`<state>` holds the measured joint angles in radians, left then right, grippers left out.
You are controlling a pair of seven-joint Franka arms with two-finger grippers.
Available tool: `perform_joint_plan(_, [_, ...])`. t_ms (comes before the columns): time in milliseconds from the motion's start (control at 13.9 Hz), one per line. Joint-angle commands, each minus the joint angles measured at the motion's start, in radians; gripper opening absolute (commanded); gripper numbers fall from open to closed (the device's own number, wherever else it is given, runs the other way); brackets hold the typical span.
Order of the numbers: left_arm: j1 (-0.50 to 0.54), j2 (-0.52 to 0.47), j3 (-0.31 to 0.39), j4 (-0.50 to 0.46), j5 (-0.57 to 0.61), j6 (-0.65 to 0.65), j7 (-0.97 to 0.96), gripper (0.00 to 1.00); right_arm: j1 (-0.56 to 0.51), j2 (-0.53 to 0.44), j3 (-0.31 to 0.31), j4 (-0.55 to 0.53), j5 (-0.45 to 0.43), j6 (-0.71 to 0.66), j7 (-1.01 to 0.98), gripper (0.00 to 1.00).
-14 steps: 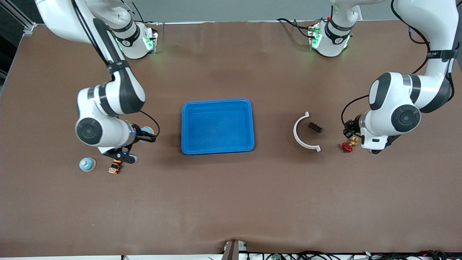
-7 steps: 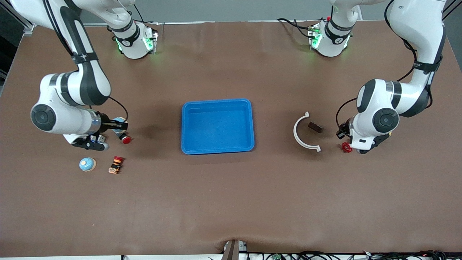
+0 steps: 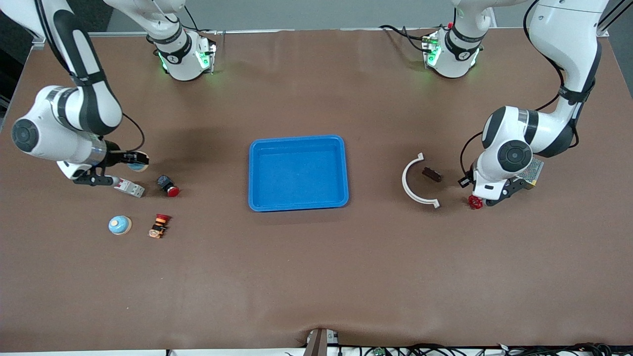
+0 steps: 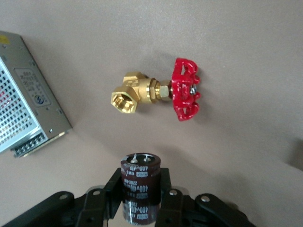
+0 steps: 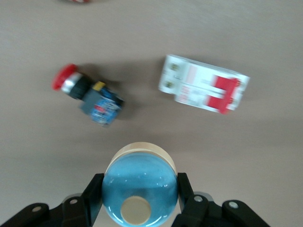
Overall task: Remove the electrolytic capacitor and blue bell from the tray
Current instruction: 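Lower the capacitor beside the first one while the right gripper carries the bell, then open the left gripper off the capacitor while the right gripper lowers the bell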
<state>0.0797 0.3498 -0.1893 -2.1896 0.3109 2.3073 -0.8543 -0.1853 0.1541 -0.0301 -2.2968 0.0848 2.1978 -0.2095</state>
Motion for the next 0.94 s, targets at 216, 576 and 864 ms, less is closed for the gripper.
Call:
perform_joint_plan(216, [0.055,0.009,-0.004,-0.091,0.033,0.199,0.017,0.0,-0.063,-0.148,0.021,-0.156,-0.011,0.052,-0.051,0.0])
perform_joint_plan(576, [0.074,0.012,-0.006,-0.101,0.033,0.247,0.015,0.0,-0.077,-0.165,0.019,-0.187,-0.01,0.083,-0.068,0.0])
perform_joint_plan(864, [0.074,0.006,-0.006,-0.098,0.033,0.247,0.014,0.69,-0.08,-0.153,0.019,-0.225,-0.01,0.184,-0.085,0.0])
